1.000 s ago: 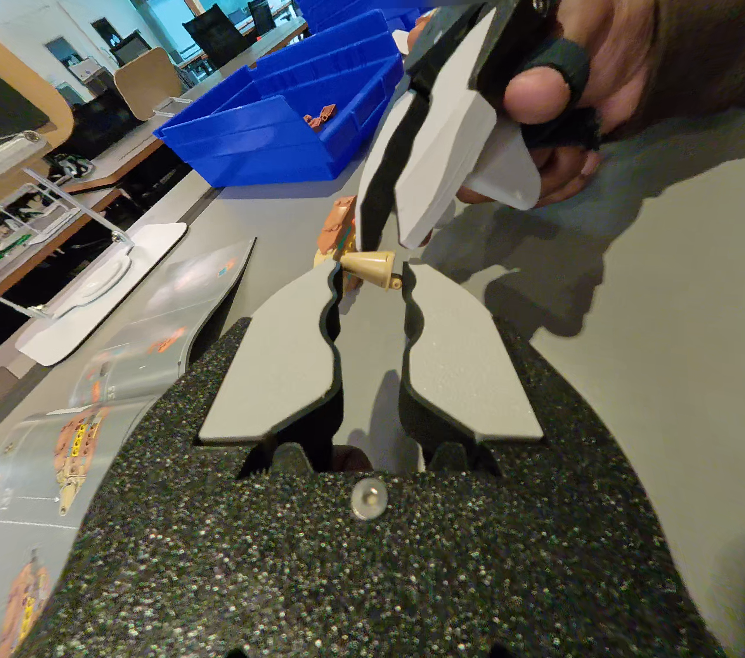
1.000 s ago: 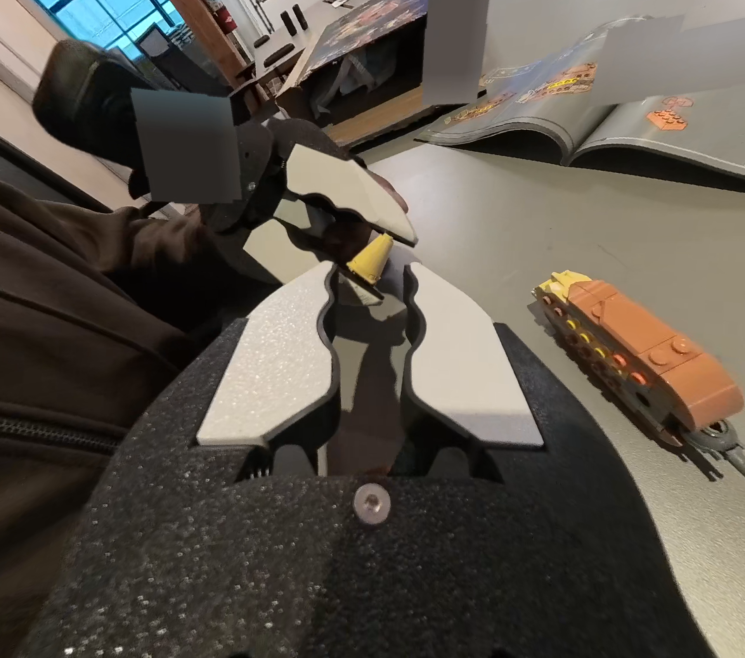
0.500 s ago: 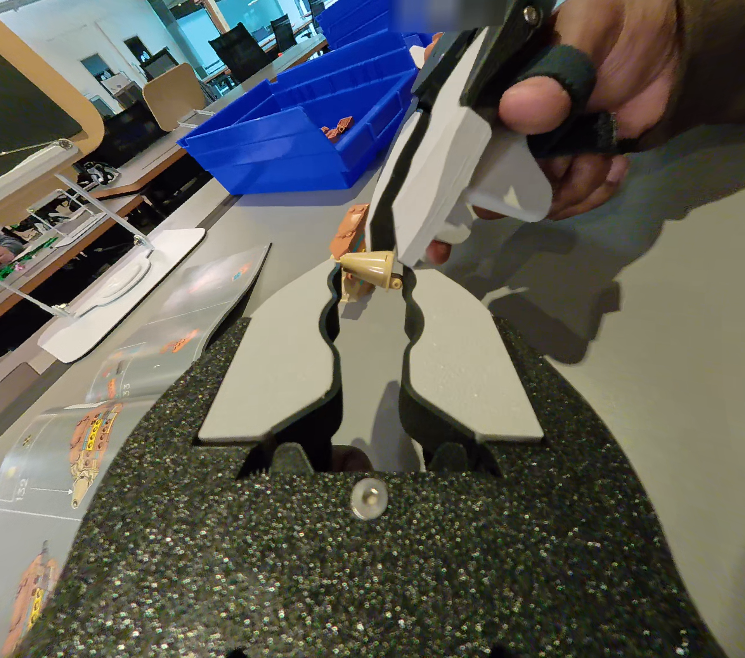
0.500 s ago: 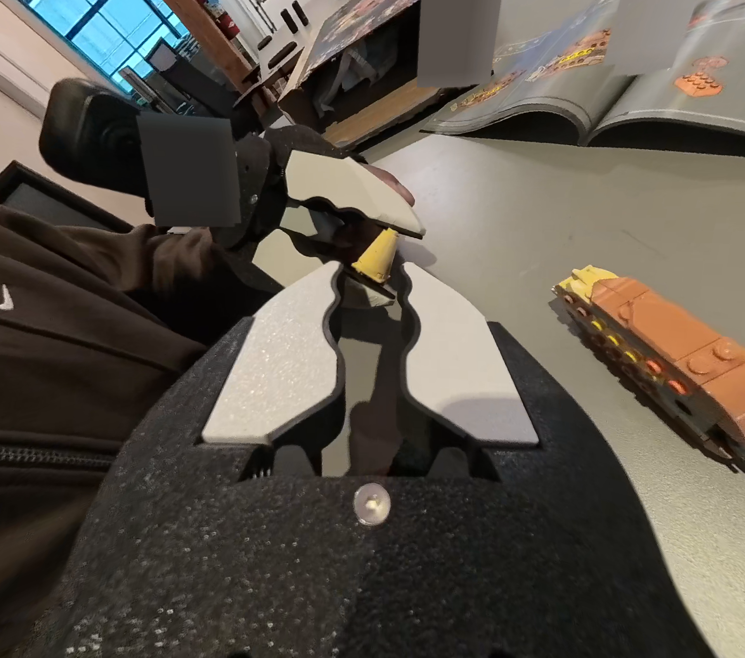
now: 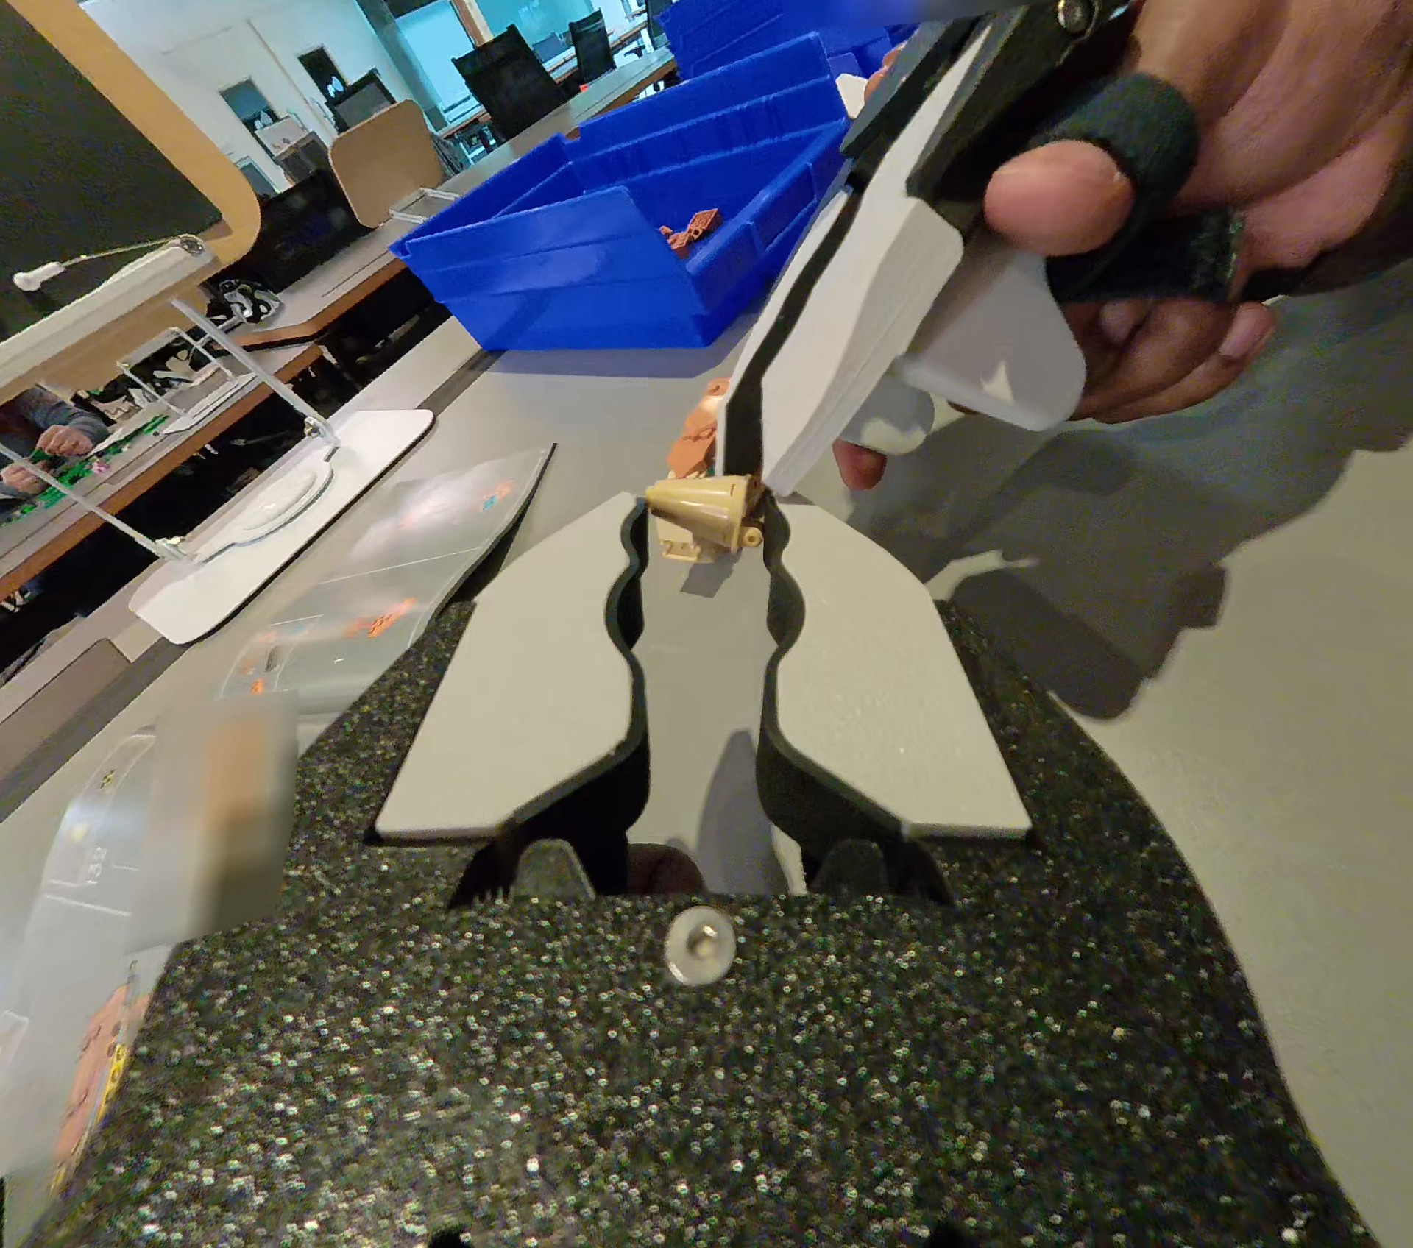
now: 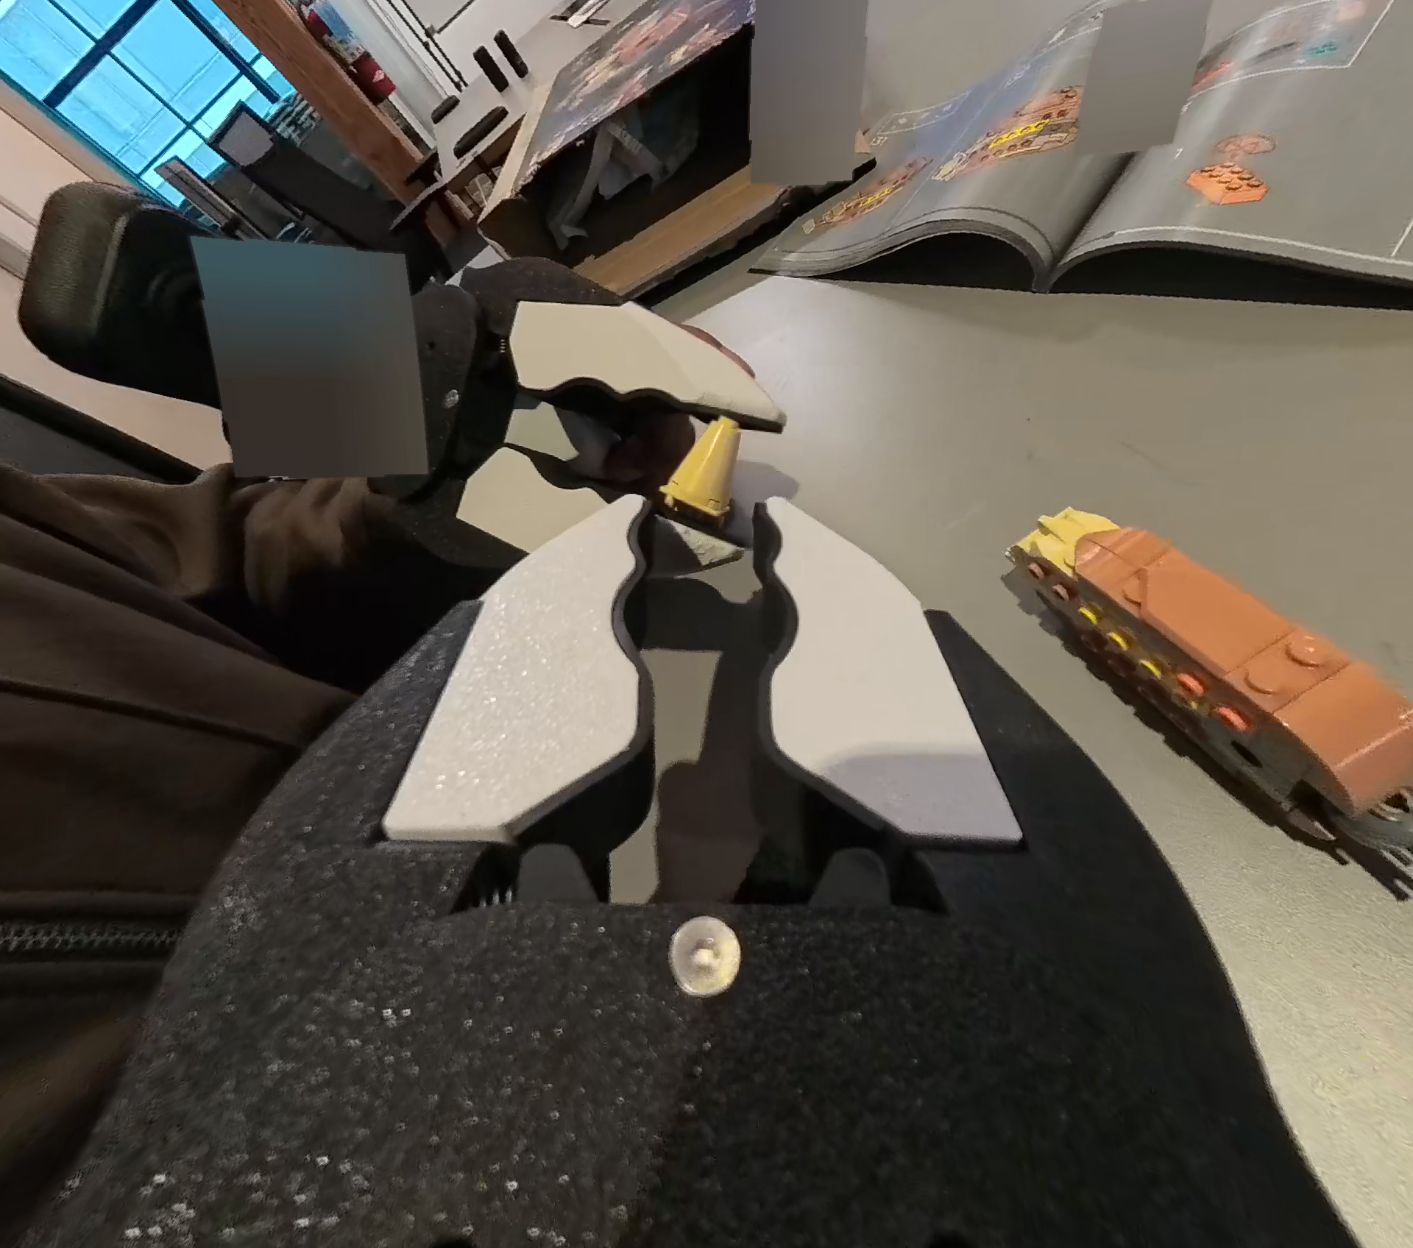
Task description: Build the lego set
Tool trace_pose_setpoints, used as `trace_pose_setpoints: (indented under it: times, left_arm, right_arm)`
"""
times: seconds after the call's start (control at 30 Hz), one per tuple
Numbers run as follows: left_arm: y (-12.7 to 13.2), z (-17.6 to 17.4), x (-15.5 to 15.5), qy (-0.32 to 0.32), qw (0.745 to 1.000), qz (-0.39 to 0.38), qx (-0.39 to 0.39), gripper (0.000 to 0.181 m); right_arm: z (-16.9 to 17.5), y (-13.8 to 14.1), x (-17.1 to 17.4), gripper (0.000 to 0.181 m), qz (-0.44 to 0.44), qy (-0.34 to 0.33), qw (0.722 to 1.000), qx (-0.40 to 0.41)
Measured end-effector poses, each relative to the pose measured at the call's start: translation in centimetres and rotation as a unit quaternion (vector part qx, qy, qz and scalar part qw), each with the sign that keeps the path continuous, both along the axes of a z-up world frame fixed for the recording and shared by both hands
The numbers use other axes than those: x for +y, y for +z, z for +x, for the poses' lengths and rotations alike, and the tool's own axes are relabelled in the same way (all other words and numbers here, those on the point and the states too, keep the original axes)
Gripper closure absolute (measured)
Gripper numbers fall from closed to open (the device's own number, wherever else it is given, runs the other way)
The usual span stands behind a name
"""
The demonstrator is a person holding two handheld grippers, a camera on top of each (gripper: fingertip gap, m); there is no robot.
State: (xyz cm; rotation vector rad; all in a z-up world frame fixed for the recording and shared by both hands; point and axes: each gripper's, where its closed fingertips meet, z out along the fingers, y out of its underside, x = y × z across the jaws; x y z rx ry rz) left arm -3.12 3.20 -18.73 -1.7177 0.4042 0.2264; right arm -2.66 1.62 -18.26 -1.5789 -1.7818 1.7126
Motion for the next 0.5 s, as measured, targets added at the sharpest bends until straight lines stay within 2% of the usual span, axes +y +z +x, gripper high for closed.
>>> trace_pose_setpoints:
  times: [0.5]
  left_arm:
    - [0.33,-0.88,0.03,0.041,0.998,0.014,0.038,0.152]
  right_arm:
    - [-0.25,0.2,-0.16,0.153,-0.021,-0.003,1.0,-0.008]
